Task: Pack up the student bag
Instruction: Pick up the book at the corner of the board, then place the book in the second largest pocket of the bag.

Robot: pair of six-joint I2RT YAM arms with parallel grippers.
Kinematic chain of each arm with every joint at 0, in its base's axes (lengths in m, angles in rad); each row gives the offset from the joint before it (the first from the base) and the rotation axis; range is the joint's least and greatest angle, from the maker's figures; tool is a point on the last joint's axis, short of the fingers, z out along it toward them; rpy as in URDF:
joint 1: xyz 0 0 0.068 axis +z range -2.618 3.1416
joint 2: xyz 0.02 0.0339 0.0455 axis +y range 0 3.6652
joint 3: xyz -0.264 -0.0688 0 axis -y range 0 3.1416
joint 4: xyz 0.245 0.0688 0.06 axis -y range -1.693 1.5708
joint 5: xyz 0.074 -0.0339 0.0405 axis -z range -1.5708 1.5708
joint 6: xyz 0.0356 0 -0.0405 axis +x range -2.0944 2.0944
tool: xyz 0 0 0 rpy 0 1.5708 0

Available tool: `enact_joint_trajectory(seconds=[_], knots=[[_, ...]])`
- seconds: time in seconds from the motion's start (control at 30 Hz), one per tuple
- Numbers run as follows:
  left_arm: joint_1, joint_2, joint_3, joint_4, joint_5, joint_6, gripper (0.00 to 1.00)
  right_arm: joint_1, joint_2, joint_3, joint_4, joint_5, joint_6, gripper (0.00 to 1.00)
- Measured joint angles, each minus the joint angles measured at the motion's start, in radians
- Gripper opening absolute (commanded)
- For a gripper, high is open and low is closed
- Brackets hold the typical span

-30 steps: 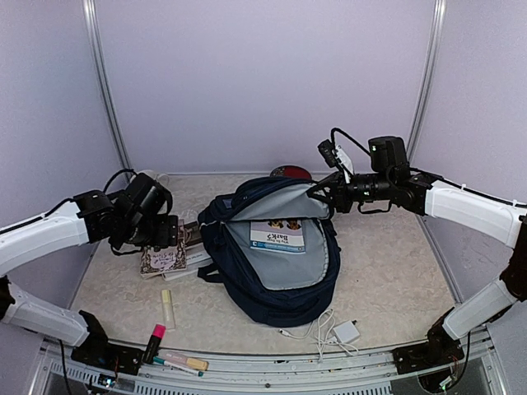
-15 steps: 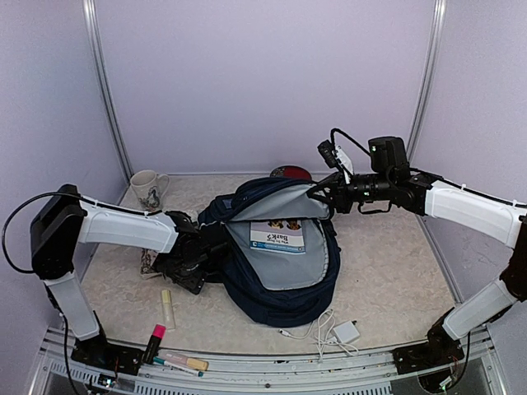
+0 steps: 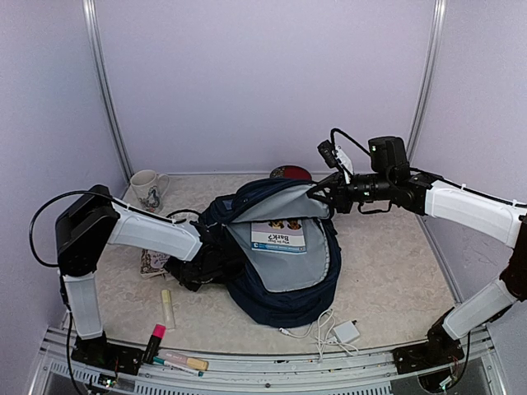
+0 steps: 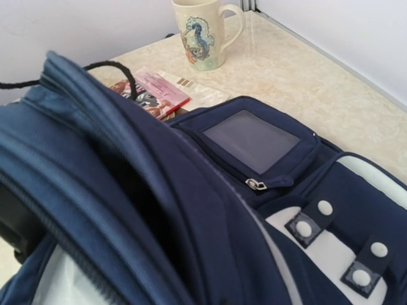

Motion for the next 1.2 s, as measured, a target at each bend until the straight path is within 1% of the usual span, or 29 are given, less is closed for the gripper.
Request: enact_joint_trajectory(seconds=[0.13, 0.27, 0.57, 0.77, 0.87, 0.9, 1.07, 1.13, 1.2], knots=[[-0.007, -0.017, 0.000, 0.012, -0.001, 0.027, 0.15, 0.000, 0.000, 0.000, -0.001, 0.000, 0.000, 0.00], [-0.014, -0.043, 0.000, 0.016, 0.000, 0.042, 0.00, 0.000, 0.000, 0.000, -0.001, -0.002, 0.000, 0.00], [-0.059, -0.048, 0.012, -0.030, -0.039, -0.004, 0.00, 0.000, 0.000, 0.000, -0.001, -0.002, 0.000, 0.00], [-0.095, -0.107, 0.121, -0.135, -0.106, -0.121, 0.00, 0.000, 0.000, 0.000, -0.001, -0.002, 0.001, 0.00], [-0.114, -0.204, 0.172, -0.137, -0.118, -0.158, 0.00, 0.000, 0.000, 0.000, -0.001, 0.002, 0.003, 0.00], [-0.121, -0.274, 0.184, -0.122, -0.114, -0.162, 0.00, 0.000, 0.000, 0.000, -0.001, 0.006, 0.006, 0.00], [-0.153, -0.495, 0.190, -0.045, -0.076, -0.140, 0.00, 0.000, 0.013, 0.018, -0.002, 0.038, 0.028, 0.00], [-0.182, -0.579, 0.190, -0.006, -0.074, -0.121, 0.00, -0.001, 0.033, 0.043, -0.004, 0.053, 0.041, 0.00], [-0.242, -0.639, 0.190, 0.030, -0.085, -0.100, 0.00, -0.002, 0.051, 0.061, -0.004, 0.069, 0.055, 0.00]])
